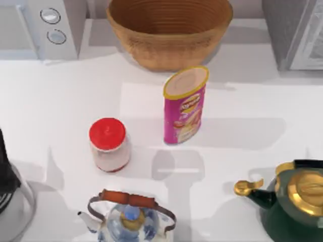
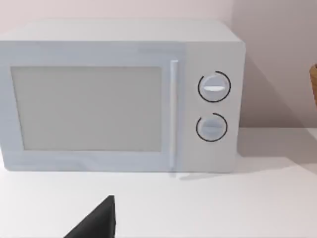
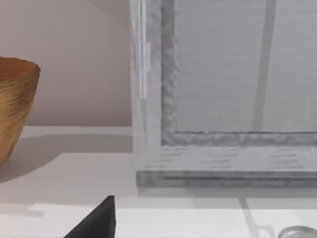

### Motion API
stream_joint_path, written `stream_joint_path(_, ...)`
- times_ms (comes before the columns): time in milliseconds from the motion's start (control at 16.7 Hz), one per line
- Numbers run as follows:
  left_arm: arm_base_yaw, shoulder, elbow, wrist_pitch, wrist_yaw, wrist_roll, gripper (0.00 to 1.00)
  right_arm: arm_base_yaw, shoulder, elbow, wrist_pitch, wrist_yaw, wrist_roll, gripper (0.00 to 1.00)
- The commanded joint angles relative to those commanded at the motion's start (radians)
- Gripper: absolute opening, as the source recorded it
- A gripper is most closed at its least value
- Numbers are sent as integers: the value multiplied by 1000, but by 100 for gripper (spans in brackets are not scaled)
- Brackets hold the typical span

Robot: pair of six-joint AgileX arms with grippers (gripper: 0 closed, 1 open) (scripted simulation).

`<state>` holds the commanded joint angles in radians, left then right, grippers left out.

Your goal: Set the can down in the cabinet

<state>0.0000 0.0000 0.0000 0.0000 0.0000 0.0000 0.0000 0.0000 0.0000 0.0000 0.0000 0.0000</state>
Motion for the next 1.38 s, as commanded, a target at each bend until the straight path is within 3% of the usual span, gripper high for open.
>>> stream_joint_path(240, 0, 0, 0, 0, 0, 0, 100, -9, 28, 8, 27, -9, -3, 100)
stream_joint_path(540, 0, 0, 0, 0, 0, 0, 100, -77, 258, 53, 232, -85, -13, 100)
stream_joint_path(1020, 0, 0, 0, 0, 0, 0, 100, -237, 977, 86, 805, -262, -21, 100)
stream_joint_path(1380, 0, 0, 0, 0, 0, 0, 100, -339, 1552, 83, 1244, -328, -55, 100)
